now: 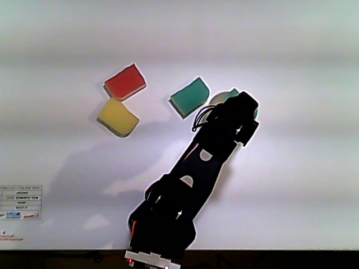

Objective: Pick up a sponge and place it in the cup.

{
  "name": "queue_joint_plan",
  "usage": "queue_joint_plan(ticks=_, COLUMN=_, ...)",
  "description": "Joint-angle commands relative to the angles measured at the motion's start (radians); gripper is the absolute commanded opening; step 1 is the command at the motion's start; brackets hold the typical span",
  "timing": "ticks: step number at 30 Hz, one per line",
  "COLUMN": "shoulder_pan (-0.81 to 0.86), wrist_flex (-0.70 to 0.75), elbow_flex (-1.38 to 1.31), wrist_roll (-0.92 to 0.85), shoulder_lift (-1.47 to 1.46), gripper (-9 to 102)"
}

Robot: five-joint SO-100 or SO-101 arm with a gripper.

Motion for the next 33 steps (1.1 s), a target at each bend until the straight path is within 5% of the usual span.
queue_joint_plan(ticks=1, shoulder_pan=0.009, wrist_flex=0.0, elbow_flex=0.005, wrist_roll=-0.003, shoulder_lift=0.008, gripper=4)
queue_joint_plan(ticks=18, shoulder_pan=0.005, wrist_flex=-0.028, elbow_flex=-0.012, wrist_roll=-0.072, shoulder_lift=-0.028, gripper=33)
queue_joint_plan(ticks=28, shoulder_pan=0.002, wrist_flex=0.014, elbow_flex=-0.06, wrist_roll=-0.08, shoulder_lift=-0.043, gripper=31)
queue_joint_plan(ticks=33, shoulder_pan=-0.008, wrist_flex=0.106, elbow_flex=-0.137, wrist_roll=-0.051, shoulder_lift=-0.043, gripper=20)
